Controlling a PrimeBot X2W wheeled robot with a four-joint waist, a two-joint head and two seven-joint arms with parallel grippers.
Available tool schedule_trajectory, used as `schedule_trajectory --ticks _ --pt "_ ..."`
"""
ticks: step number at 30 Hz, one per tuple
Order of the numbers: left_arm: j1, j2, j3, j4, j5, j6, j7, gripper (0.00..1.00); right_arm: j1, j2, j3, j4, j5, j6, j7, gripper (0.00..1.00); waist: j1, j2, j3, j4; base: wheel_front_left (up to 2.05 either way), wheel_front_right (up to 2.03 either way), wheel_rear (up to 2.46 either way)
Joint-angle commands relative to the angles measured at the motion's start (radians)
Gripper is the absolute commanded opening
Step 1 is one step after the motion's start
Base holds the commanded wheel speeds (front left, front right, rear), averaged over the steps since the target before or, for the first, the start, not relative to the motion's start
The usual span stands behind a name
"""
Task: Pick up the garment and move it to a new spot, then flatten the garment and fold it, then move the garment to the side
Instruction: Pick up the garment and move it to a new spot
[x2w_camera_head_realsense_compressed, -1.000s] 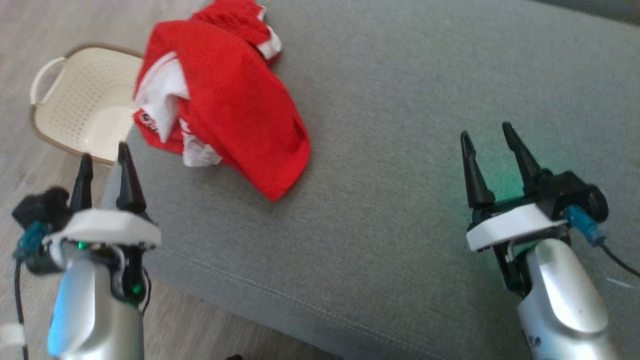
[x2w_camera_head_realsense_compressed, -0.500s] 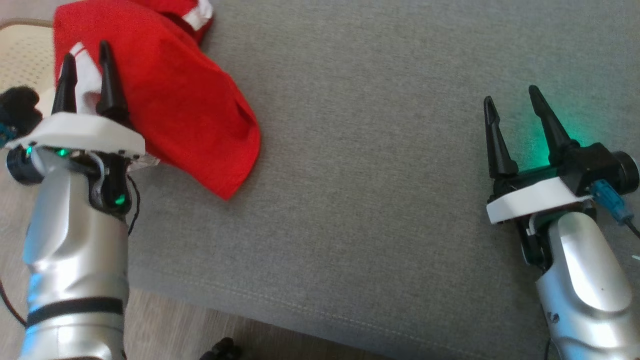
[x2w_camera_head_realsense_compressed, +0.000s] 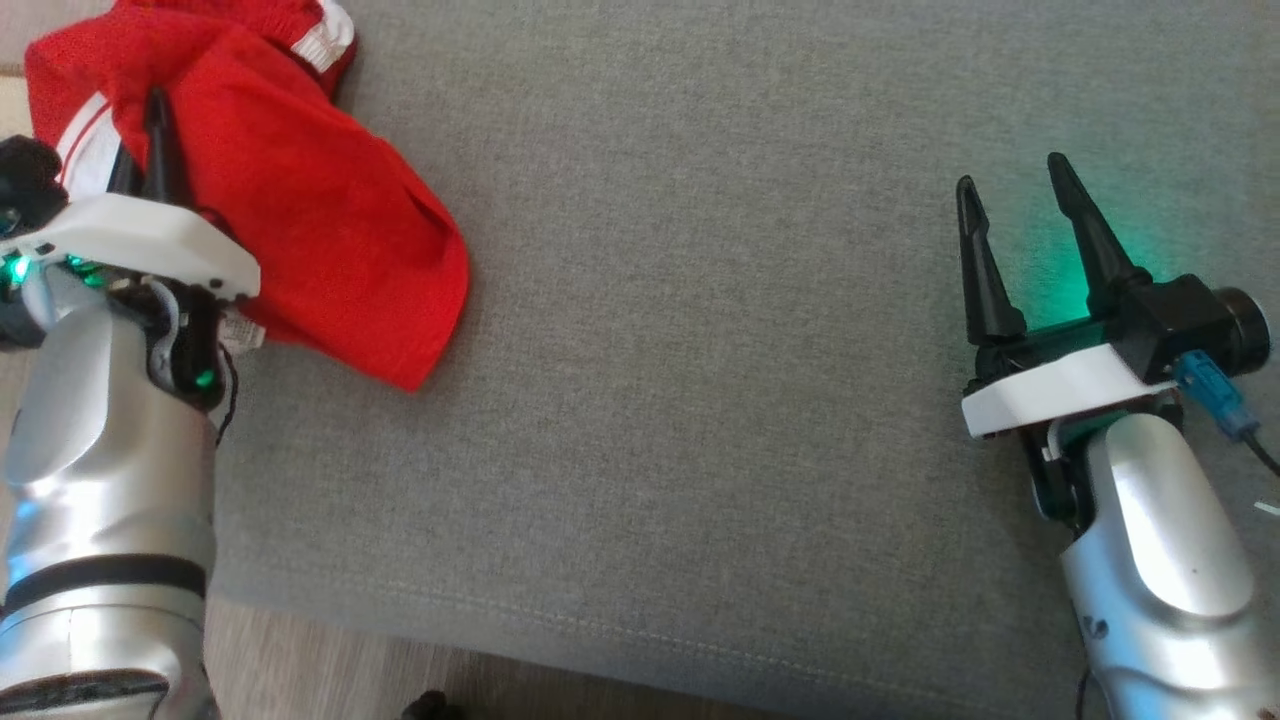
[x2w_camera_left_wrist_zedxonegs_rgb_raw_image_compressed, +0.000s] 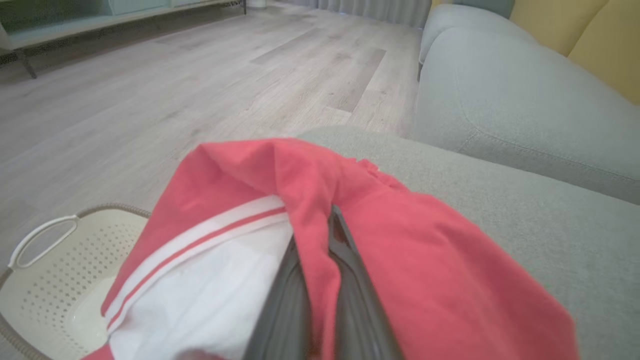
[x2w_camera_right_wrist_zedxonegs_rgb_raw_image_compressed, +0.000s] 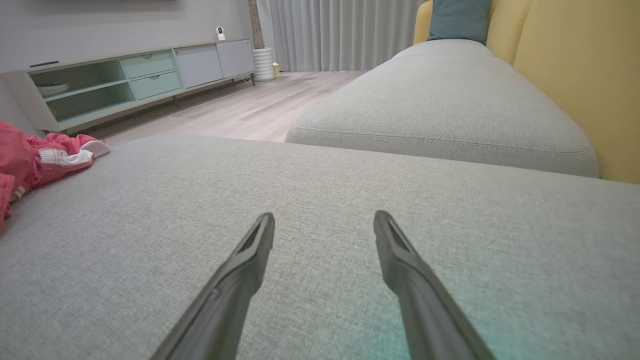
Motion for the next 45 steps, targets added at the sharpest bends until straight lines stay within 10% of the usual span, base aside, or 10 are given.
schedule_trajectory --ticks 1,22,40,41,43,45 --pt "-0.018 0.057 0.023 -0.052 0.017 0.004 -0.005 0.0 0.0 0.018 0.019 -0.025 0.006 -0.001 -0.009 1.0 -0.0001 0.0 -0.016 -0.011 0.0 0.0 0.0" --pt "-0.014 -0.069 -0.194 -0.302 0.144 -0.01 -0.005 0.0 0.027 0.069 0.085 -0.023 0.069 -0.001 -0.009 1.0 -0.0001 0.0 -0.161 -0.314 0.0 0.0 0.0" --pt "0.023 -0.117 -0.622 -0.284 -0.078 0.014 -0.005 0.0 0.053 0.07 0.133 -0.043 0.145 -0.001 -0.009 1.0 -0.0001 0.0 -0.148 -0.576 0.0 0.0 0.0" --pt "0.028 -0.117 -0.631 -0.282 -0.082 0.023 -0.005 0.1 0.054 0.07 0.131 -0.044 0.146 -0.001 -0.009 1.0 -0.0001 0.0 -0.147 -0.574 0.0 0.0 0.0" --pt "0.041 -0.117 -0.642 -0.272 -0.072 0.045 -0.005 1.0 0.054 0.07 0.128 -0.046 0.149 -0.001 -0.009 1.0 -0.0001 0.0 -0.147 -0.563 0.0 0.0 0.0" --pt "0.061 -0.117 -0.632 -0.269 -0.058 0.07 -0.005 1.0 0.053 0.07 0.124 -0.046 0.149 -0.001 -0.009 1.0 -0.0001 0.0 -0.152 -0.546 0.0 0.0 0.0"
